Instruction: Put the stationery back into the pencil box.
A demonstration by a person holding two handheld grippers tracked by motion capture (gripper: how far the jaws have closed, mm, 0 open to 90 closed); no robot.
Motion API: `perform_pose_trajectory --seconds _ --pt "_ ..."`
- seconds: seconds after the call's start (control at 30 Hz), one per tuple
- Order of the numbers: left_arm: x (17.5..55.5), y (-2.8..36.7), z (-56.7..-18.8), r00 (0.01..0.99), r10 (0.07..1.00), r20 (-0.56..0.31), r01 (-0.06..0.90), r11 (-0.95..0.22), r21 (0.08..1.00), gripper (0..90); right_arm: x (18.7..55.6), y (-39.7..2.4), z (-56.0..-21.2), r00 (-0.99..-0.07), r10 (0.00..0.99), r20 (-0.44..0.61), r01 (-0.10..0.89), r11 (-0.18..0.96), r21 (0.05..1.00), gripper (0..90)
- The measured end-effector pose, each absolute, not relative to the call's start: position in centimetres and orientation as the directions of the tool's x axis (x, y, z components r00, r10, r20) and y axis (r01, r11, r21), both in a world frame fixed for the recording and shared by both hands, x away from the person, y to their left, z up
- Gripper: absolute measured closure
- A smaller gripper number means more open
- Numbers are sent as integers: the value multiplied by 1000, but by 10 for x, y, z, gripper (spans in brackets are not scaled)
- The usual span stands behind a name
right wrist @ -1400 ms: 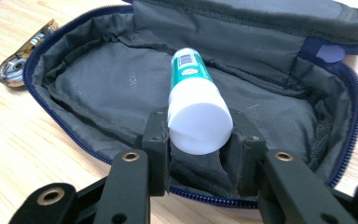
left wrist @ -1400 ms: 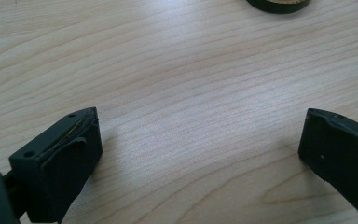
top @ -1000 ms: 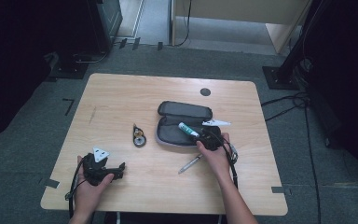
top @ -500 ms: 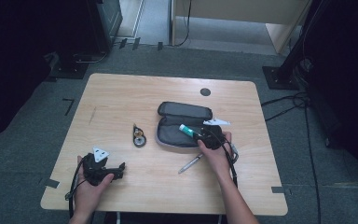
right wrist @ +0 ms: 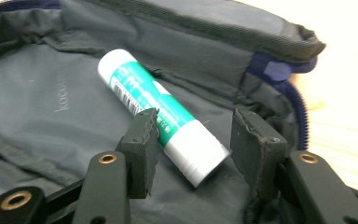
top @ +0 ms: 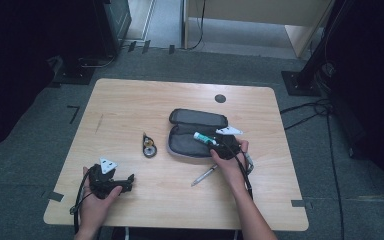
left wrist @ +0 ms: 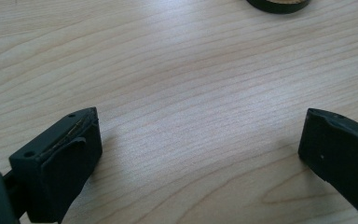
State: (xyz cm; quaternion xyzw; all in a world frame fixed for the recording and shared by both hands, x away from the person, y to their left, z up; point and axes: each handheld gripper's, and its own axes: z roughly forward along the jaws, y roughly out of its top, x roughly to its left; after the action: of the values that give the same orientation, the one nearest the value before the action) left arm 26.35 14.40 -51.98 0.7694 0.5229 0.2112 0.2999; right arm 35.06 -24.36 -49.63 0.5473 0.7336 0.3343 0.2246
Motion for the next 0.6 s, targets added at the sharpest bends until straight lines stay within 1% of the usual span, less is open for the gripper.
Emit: perform_pose_trajectory --seconds 0.17,0.3,0.37,0.4,0.5,0.6 --pt "264 144 -520 364 931 11 678 -273 682 0 352 -244 -499 -261 965 -26 643 193 741 509" --pt "264 144 -520 364 931 11 678 -273 682 0 351 -242 -498 -236 969 -75 613 209 762 520" --pt "264 144 -520 364 931 12 678 -273 682 0 350 -243 -495 -228 971 -70 594 196 780 542" --pt "264 144 -520 364 931 12 678 -274 682 0 348 -245 -491 -226 973 -47 584 174 793 544" --pt "264 144 -520 364 931 12 678 -274 682 0 346 -248 -487 -228 973 -40 575 168 801 539" --pt "264 144 -520 364 931 11 678 -273 682 0 341 -251 -482 -242 970 -12 575 153 804 524"
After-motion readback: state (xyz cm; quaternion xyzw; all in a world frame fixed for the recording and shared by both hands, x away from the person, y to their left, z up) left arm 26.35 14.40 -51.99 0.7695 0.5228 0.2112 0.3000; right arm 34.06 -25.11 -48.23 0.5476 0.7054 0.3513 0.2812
